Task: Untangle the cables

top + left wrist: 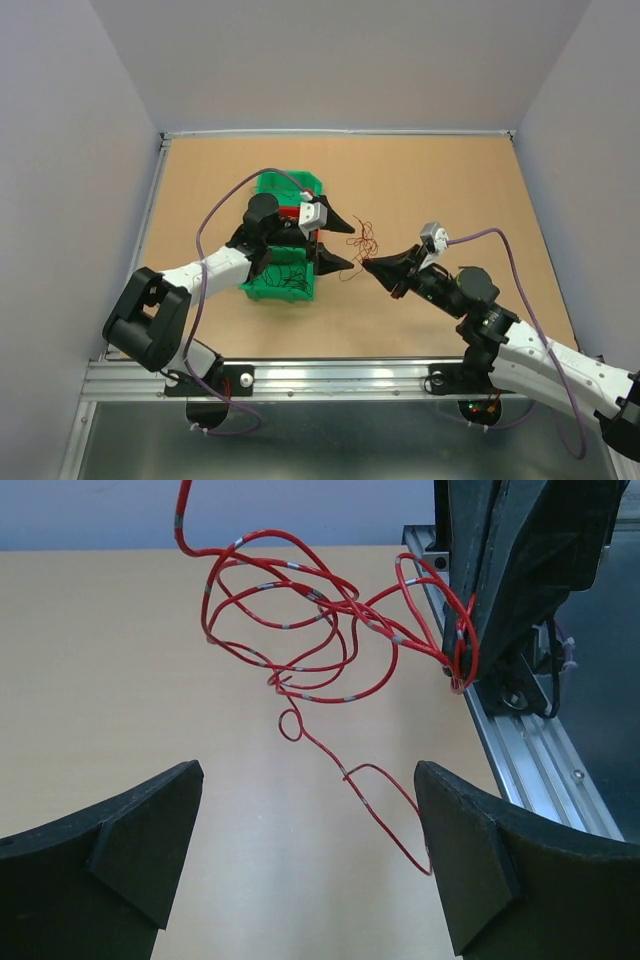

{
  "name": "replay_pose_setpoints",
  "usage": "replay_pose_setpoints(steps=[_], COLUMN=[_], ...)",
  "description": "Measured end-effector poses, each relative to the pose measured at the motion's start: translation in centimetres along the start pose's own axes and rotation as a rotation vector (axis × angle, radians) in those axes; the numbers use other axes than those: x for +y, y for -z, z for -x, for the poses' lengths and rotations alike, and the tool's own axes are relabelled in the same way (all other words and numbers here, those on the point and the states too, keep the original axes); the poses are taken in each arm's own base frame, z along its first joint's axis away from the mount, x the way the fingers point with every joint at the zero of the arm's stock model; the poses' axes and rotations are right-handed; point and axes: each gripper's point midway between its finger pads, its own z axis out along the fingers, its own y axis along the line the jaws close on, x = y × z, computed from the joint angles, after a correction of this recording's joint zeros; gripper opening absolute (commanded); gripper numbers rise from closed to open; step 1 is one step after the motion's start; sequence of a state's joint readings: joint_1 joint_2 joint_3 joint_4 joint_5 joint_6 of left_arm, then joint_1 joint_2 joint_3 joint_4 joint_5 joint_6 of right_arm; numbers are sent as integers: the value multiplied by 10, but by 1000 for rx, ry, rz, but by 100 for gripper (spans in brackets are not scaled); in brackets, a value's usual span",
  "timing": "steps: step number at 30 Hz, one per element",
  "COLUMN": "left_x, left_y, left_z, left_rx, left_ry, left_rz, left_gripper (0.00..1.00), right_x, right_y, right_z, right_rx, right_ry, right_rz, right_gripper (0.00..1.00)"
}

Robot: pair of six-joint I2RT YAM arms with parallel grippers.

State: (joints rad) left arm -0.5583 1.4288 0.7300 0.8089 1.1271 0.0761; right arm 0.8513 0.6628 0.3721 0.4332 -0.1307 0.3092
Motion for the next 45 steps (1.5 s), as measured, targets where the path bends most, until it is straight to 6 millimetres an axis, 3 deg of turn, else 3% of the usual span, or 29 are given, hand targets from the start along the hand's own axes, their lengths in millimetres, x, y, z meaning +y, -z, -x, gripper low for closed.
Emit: replay_pose_setpoints(steps=[6,7,8,10,11,17,21,24,26,28,30,32,36,39,45], left_x=[3,4,6,11,15,38,78,128,156,172,177,177,165,153,133], left_y=[-17,-19,-21,-26,-29,-26,12,77,132,181,213,236,237,236,227], left_z=[-16,-19,-23,-30,-34,-47,-36,-16,-1,6,9,13,37,62,96], left_rx=[39,46,57,81,95,156,114,22,-78,-157,-216,-261,-312,-341,-355], left_ry=[60,70,84,95,98,104,147,193,255,280,315,328,275,195,44], left_rz=[-7,-7,-2,-2,0,85,238,453,606,725,814,885,905,923,905], left_gripper=[99,93,67,27,0,0,0,0,0,0,0,0,0,0,0], right_x=[2,3,3,4,5,-2,-44,-80,-103,-108,-115,-121,-135,-146,-148], right_y=[-2,-2,-2,-2,-1,4,24,54,91,114,146,164,163,152,130], right_z=[5,5,6,7,7,17,26,34,52,71,87,92,76,52,24], right_rx=[-26,-30,-31,-35,-38,-84,-135,-198,-314,-427,-558,-624,-565,-446,-273], right_ry=[4,4,5,6,6,7,-40,-82,-118,-155,-205,-234,-206,-148,-79], right_rz=[14,16,19,24,28,-18,-284,-518,-696,-750,-819,-877,-977,-1047,-1018], right_gripper=[1,1,0,1,1,1,1,1,3,3,3,4,5,4,4])
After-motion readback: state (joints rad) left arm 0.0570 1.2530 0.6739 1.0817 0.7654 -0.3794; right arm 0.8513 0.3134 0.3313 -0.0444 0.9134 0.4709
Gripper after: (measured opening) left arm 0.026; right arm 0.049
